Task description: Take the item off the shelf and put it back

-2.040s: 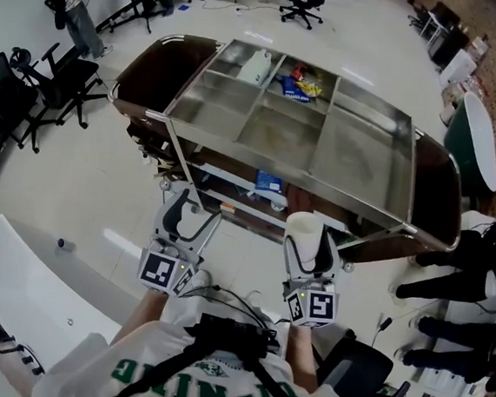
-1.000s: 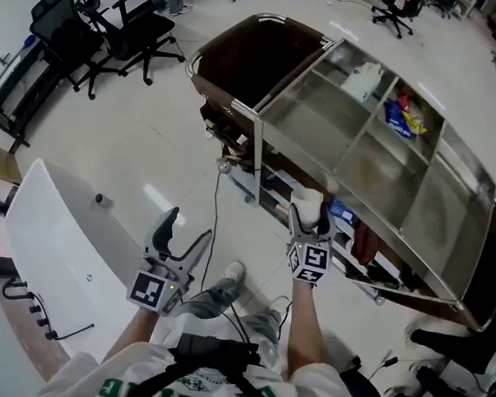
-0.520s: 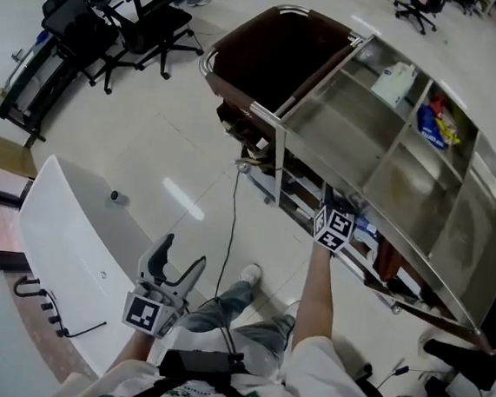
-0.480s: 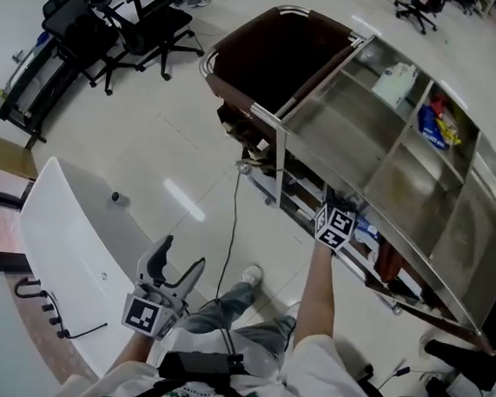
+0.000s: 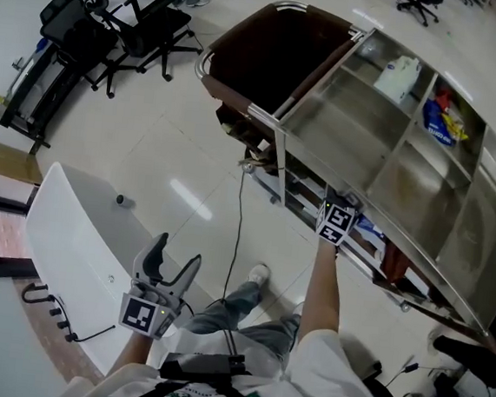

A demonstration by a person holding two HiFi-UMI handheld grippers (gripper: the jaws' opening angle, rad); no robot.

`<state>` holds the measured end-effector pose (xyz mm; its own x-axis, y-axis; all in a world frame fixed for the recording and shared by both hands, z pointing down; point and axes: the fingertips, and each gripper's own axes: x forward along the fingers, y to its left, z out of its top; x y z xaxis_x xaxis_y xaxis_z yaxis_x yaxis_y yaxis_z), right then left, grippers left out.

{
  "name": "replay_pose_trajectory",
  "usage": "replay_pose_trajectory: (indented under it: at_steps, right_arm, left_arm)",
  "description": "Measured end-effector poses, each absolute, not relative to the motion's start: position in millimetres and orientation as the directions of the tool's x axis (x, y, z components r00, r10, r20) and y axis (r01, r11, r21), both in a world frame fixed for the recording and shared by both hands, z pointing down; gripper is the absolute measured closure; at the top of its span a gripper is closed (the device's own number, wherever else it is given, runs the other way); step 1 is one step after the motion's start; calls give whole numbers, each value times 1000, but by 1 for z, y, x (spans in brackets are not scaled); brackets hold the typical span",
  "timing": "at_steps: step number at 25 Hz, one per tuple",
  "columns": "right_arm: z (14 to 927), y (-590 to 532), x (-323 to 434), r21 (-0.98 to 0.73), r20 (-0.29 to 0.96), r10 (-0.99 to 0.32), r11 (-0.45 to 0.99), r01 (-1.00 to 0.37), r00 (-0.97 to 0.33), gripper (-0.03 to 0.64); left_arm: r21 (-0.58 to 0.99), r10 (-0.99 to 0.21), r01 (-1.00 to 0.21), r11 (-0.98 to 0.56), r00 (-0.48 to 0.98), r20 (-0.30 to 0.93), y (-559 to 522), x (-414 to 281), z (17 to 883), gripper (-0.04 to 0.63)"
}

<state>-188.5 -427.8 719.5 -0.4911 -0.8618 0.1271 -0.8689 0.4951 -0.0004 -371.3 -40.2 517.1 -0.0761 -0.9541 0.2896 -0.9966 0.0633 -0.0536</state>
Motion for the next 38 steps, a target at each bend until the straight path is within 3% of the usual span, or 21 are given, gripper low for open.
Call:
replay_pose_trajectory:
  at_steps: [12,13,16,20,29,38]
  right_arm:
    - [742,-414,-169,-20,238,-852,476,-879,-466,246]
    - [741,-414,-167,-32,241,-850,475,-879,-468,234]
    - [744,-400,-166,-66,260,-833,489,-870,-488,110]
    - [746,-361,-155,-103,279,-802,521,-847,-528,107]
    - [663,-246,-95,-125,168,-800,563,-817,-577,109]
    - [530,-178,44,-97,-2,-896,443,-891,-444,110]
  left_arm:
    - [-8,-964,-1000,19,-20,265,-60,-340,512,278]
    - [-5,-965,-1000,14,-15,264,-61,-336,513,278]
    - [-2,-967,-1000,-16,15,252,-68,-326,510,278]
    - [22,-975,-999,-43,47,217,-78,-314,502,278]
    - [21,-979,-990,-137,139,151,-107,-277,502,278]
    - [63,-951,-952,-300,304,58,-137,-198,478,278]
